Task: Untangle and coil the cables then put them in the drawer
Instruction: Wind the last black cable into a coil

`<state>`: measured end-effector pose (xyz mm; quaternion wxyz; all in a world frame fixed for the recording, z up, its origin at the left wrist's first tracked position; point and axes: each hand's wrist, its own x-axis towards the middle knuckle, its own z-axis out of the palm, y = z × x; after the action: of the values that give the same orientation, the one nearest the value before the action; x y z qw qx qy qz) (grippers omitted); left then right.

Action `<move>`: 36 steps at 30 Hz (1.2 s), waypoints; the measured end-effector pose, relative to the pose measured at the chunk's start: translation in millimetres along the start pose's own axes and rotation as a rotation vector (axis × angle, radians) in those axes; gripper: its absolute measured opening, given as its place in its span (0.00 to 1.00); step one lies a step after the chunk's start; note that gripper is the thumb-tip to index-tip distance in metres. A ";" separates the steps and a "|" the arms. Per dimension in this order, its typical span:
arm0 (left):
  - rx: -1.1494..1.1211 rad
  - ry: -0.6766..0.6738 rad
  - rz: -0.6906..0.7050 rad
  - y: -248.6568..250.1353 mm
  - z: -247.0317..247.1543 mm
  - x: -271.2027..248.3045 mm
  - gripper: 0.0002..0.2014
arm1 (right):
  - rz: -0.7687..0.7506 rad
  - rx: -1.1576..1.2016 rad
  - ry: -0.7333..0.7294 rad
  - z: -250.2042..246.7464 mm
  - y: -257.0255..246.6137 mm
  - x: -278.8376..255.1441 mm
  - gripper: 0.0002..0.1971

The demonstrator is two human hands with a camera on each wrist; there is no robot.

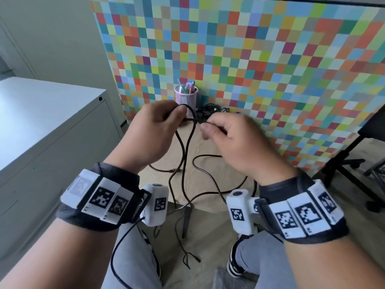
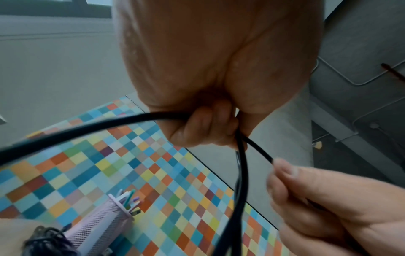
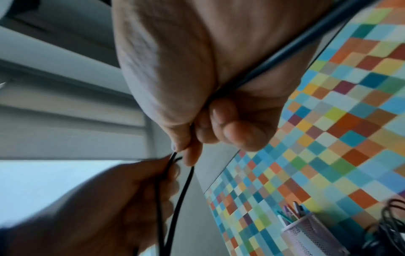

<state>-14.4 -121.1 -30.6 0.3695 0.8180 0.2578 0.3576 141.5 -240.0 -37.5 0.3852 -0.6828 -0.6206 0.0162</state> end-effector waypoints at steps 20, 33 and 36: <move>-0.387 0.234 -0.023 -2.5 -18.9 11.0 0.16 | 0.593 -0.237 -0.093 -39.5 90.3 -40.5 0.23; -0.390 -0.120 0.094 11.3 -11.2 0.8 0.13 | 0.267 0.530 -0.248 30.2 -7.5 -13.1 0.11; -0.391 -0.342 -0.054 -11.2 -6.1 -13.8 0.30 | 0.278 0.747 -0.052 9.0 -6.2 -6.6 0.11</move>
<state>-29.3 -121.3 -42.0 0.5680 0.7725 0.1394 0.2472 130.3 -241.5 -43.4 0.5851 -0.5727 -0.4832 0.3102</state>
